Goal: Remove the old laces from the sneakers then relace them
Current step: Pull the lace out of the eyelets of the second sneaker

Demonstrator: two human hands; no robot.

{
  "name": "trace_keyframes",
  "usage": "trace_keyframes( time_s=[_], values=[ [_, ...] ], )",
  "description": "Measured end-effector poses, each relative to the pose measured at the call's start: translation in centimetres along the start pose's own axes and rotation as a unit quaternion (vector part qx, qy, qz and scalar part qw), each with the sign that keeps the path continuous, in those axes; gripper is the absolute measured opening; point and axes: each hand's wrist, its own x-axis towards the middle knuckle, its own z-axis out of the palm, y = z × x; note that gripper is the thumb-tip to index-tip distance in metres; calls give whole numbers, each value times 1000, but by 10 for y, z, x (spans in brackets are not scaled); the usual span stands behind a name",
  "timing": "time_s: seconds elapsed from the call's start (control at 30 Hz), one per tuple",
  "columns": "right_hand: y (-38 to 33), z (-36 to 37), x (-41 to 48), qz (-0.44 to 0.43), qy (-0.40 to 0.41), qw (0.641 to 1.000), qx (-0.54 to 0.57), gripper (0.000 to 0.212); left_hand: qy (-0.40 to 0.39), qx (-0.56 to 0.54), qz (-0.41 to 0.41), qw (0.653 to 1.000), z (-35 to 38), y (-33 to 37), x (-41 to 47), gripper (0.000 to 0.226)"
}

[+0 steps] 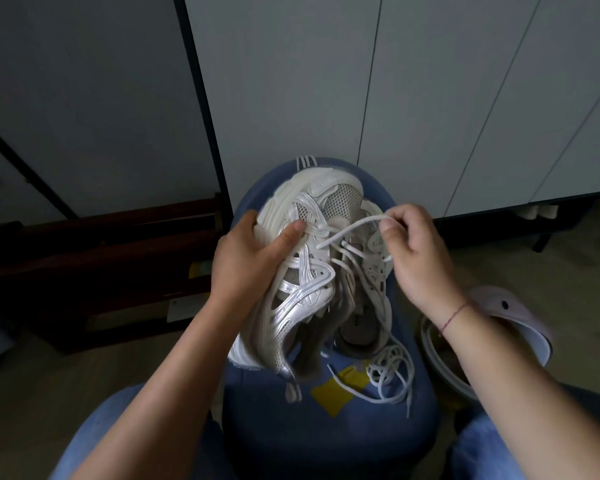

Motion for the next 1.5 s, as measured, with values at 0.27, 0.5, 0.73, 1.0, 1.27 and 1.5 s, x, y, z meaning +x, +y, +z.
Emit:
trace_keyframes(
  time_s=[0.27,0.5,0.73,1.0,1.27,1.5],
  values=[
    [-19,22,-20,-169,-38,970,-169,36,-5,36,19,999,5,2,-5,65],
    [-14,9,-6,-129,39,991,-18,31,-9,-8,2,1000,3,5,-3,48],
    [2,-9,4,-51,35,998,-28,22,2,-9,-5,1000,-2,2,1,41],
    [-14,22,-16,-194,-48,970,-140,35,0,25,20,999,4,2,-4,62],
    [-13,12,-8,-150,35,987,-37,33,-8,-6,3,1000,4,3,-3,48],
    [12,-13,7,-8,73,997,-13,21,9,-31,-18,999,-5,-1,3,47]
  ],
)
